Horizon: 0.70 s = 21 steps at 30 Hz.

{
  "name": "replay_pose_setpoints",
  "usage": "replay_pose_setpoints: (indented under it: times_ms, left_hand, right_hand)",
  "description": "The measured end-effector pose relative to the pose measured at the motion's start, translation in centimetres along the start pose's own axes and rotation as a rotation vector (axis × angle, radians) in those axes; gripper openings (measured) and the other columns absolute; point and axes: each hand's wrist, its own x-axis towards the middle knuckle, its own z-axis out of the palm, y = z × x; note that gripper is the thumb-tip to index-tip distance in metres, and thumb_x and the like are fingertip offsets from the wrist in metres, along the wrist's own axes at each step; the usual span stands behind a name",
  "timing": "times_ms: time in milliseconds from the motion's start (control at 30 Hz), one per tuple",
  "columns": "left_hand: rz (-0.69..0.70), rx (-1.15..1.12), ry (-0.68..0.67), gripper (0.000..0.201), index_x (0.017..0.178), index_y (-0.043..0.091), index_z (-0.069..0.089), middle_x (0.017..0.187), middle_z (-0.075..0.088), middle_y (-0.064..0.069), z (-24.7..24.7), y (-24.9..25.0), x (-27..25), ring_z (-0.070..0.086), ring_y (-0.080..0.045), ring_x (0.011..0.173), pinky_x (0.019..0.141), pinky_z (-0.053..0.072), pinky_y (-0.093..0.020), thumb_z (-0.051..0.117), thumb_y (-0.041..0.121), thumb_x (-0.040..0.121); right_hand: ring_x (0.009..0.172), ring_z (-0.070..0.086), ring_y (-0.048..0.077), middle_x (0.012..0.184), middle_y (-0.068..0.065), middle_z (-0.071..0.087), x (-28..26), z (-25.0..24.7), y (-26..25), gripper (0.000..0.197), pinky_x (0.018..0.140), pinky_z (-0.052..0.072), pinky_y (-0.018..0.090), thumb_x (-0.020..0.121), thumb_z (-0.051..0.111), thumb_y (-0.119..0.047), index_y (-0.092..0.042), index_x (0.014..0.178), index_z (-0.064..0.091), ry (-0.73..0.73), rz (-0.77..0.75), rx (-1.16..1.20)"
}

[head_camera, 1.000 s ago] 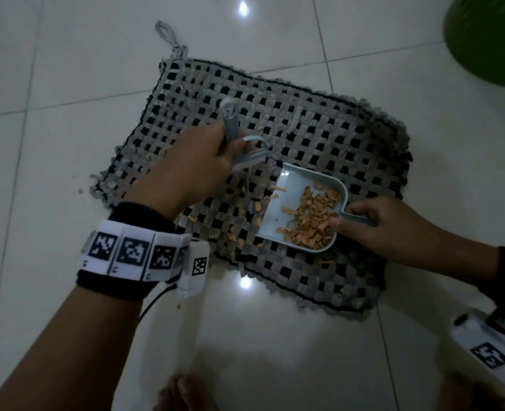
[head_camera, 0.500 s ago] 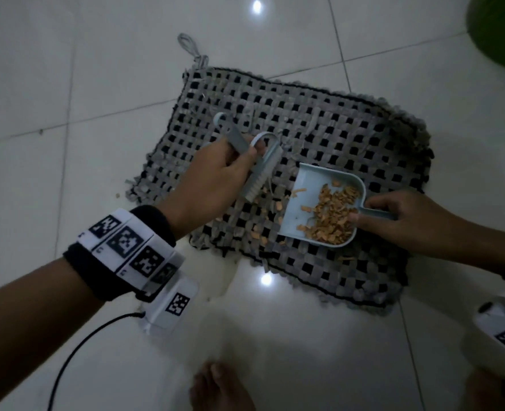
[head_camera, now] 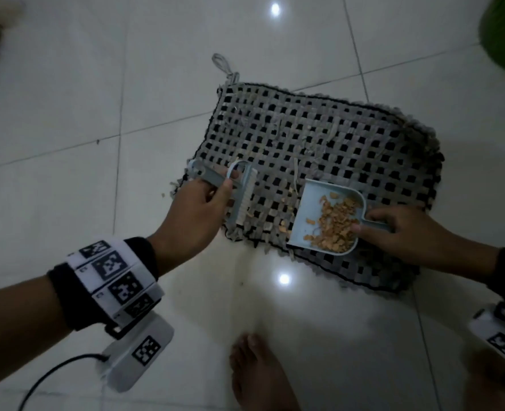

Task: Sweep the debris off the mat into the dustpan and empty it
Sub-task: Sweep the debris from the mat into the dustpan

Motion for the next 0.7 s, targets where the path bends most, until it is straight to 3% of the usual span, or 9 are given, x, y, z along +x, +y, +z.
replay_pose_setpoints:
  times_ms: [67, 133, 200, 267, 333, 433, 633, 700]
  left_hand:
    - [0.018, 0.079, 0.027, 0.032, 0.1, 0.024, 0.069, 0.101, 0.074, -0.01, 0.1, -0.8, 0.2, 0.07, -0.029, 0.094, 0.081, 0.059, -0.052, 0.041, 0.039, 0.107]
    - [0.018, 0.156, 0.069, 0.045, 0.098, 0.004, 0.067, 0.1, 0.071, -0.022, 0.5, -1.7, 0.6, 0.067, -0.039, 0.09, 0.078, 0.056, -0.057, 0.041, 0.039, 0.107]
    - [0.029, 0.148, 0.14, 0.05, 0.096, -0.003, 0.067, 0.092, 0.072, -0.022, 0.8, -2.7, 1.1, 0.067, -0.037, 0.085, 0.074, 0.056, -0.052, 0.041, 0.039, 0.107]
    - [0.043, 0.151, 0.203, 0.053, 0.079, 0.0, 0.063, 0.074, 0.069, -0.015, 1.2, -3.7, 1.6, 0.066, -0.024, 0.069, 0.061, 0.053, -0.041, 0.041, 0.039, 0.107]
    - [0.062, 0.175, 0.241, 0.053, 0.061, 0.012, 0.048, 0.053, 0.053, -0.003, 1.8, -4.4, 2.0, 0.051, -0.01, 0.047, 0.041, 0.036, -0.022, 0.041, 0.037, 0.108]
    - [0.056, 0.213, 0.269, 0.051, 0.058, 0.018, 0.04, 0.047, 0.042, 0.006, 3.1, -5.4, 2.5, 0.044, -0.004, 0.039, 0.039, 0.029, -0.015, 0.042, 0.027, 0.108]
    - [0.13, 0.252, 0.174, 0.04, 0.069, 0.028, 0.041, 0.054, 0.045, 0.011, 7.1, -4.8, 0.1, 0.052, 0.005, 0.053, 0.043, 0.032, -0.011, 0.038, 0.027, 0.109]
    - [0.139, 0.246, 0.156, 0.043, 0.065, 0.027, 0.041, 0.052, 0.045, 0.009, 7.2, -4.7, -0.5, 0.052, 0.0, 0.051, 0.043, 0.032, -0.013, 0.039, 0.029, 0.108]
  right_hand:
    - [0.054, 0.065, 0.013, 0.071, 0.0, 0.072, 0.2, 1.1, -0.8, 0.035, 0.049, 0.049, 0.035, 0.086, 0.061, -0.057, -0.025, 0.083, 0.076, 0.017, 0.0, -0.03]
    - [0.045, 0.059, 0.016, 0.064, 0.002, 0.07, 0.8, 2.0, -1.9, 0.031, 0.044, 0.042, 0.032, 0.09, 0.062, -0.054, -0.026, 0.082, 0.075, 0.009, -0.012, -0.027]
    - [0.038, 0.051, 0.012, 0.056, -0.001, 0.067, 1.4, 2.8, -3.1, 0.027, 0.04, 0.038, 0.028, 0.093, 0.062, -0.051, -0.03, 0.08, 0.073, -0.02, -0.012, -0.001]
    - [0.034, 0.045, 0.007, 0.049, -0.008, 0.062, 2.1, 3.5, -4.1, 0.027, 0.039, 0.035, 0.024, 0.094, 0.062, -0.05, -0.031, 0.075, 0.069, -0.033, 0.004, -0.001]
    - [0.033, 0.043, 0.006, 0.044, -0.009, 0.057, 2.8, 4.2, -4.8, 0.033, 0.041, 0.034, 0.024, 0.093, 0.063, -0.05, -0.025, 0.072, 0.07, -0.033, 0.024, -0.009]
    - [0.035, 0.042, 0.008, 0.042, -0.007, 0.053, 3.3, 4.6, -5.3, 0.037, 0.043, 0.034, 0.025, 0.093, 0.063, -0.05, -0.024, 0.068, 0.068, -0.021, 0.031, -0.019]
    - [0.029, 0.037, 0.005, 0.038, -0.008, 0.046, 4.0, 3.7, -5.3, 0.039, 0.043, 0.029, 0.023, 0.092, 0.064, -0.052, -0.027, 0.061, 0.063, -0.024, 0.047, -0.064]
    - [0.029, 0.035, 0.006, 0.036, -0.008, 0.044, 4.1, 3.6, -5.0, 0.041, 0.044, 0.028, 0.024, 0.091, 0.064, -0.052, -0.024, 0.062, 0.065, -0.033, 0.054, -0.077]
